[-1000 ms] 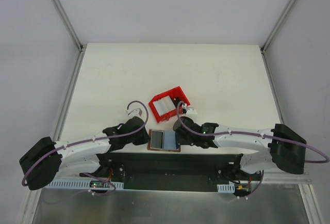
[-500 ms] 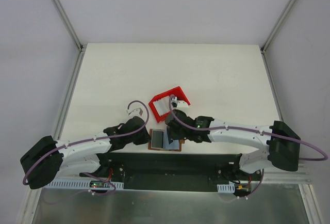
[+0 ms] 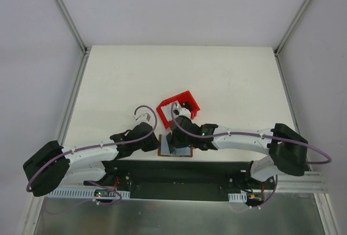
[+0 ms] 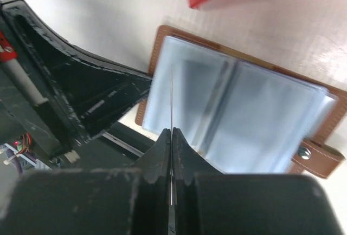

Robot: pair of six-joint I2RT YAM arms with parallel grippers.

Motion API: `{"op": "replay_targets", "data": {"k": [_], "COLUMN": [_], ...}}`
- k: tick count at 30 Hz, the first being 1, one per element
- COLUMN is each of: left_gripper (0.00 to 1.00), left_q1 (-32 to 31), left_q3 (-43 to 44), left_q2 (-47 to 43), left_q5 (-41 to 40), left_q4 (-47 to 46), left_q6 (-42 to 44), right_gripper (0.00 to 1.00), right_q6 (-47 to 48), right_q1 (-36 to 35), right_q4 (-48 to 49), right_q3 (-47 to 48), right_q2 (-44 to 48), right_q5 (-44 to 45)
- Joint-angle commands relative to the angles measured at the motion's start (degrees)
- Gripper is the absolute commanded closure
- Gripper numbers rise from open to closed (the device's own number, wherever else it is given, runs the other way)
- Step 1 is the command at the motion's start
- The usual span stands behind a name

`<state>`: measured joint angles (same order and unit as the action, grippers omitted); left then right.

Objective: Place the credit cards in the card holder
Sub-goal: Turn over the card slot in the card holder, then insert the credit card into the card holder.

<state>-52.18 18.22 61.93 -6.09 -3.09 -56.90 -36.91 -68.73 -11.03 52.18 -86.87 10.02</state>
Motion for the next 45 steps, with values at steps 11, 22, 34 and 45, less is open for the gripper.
{"op": "replay_targets", "data": {"k": [11,22,34,45], "left_gripper": [1.0,1.0,1.0,1.0], "left_q1": [-0.46,-0.38,-0.38,-0.38], "left_q3": [-4.16,-4.95,-4.42,-4.6], "left_q2": [4.95,5.3,5.48,5.04], "left_q5": [0.99,0.9,-0.06,-0.5], "left_q4": [-4.29,-4.55,-3.59,-3.59], "left_q6": [-4.0,-4.36,-3.3,-3.48], "right_gripper": [0.99,0.99,0.99,0.99], "right_q6": [-8.27,-8.89,-11.52,-10.38], "right_q1": [6.41,10.9,11.07,11.16], "right_q4": [31.14,38.61,45.22,33.97], "right_q3": [-26.25,-31.44,-34.95,-31.62], "right_q2": [10.85,9.27,5.57,9.0], "right_q5": [-2.99,-7.11,-12.22,-11.78]}}
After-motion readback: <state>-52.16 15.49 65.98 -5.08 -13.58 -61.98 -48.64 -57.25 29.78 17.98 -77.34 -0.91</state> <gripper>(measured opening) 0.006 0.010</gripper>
